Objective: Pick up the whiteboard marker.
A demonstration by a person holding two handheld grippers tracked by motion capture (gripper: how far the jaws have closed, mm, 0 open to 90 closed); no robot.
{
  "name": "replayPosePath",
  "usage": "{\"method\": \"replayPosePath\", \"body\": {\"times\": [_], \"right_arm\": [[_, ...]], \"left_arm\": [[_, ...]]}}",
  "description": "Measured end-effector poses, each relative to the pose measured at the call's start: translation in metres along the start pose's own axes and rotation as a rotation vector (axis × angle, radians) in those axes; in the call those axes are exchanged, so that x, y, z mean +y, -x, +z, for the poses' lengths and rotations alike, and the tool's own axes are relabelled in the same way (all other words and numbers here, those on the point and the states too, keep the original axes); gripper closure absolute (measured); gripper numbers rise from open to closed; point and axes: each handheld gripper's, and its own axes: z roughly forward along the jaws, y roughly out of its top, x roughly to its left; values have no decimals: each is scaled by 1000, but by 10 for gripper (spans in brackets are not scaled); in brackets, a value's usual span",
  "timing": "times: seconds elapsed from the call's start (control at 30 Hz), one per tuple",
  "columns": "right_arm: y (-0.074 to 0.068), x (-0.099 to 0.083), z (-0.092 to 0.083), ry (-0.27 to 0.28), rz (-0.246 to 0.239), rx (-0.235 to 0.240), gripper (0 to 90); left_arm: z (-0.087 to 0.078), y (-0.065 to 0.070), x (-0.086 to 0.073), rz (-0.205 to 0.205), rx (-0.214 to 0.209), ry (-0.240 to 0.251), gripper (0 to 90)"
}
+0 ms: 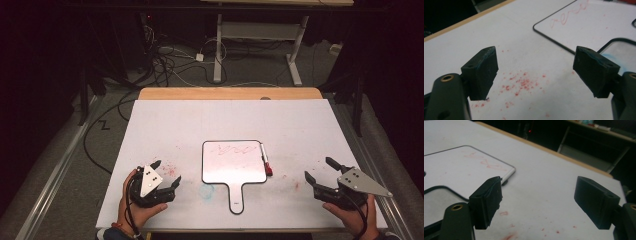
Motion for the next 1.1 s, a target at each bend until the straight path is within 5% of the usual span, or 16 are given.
{"method": "replayPosePath", "body": {"times": [0.33,0.43,0.6,0.7,0.87,1.1], "right_arm": [[0,1,13,-85,46,95,269],[0,6,24,-119,68,135,304],[6,21,56,-220,87,150,322],[11,33,83,-254,166,210,335],[4,46,131,-340,151,236,343],[-7,37,177,-446,165,276,409]], "left_arm": [[9,2,-4,50,-6,-45,193],[7,0,-3,30,-12,-27,192],[8,1,-4,49,4,-46,204],[10,1,-2,48,-1,-58,204],[12,3,-4,51,-10,-62,203],[12,5,-6,68,-20,-80,202]]}}
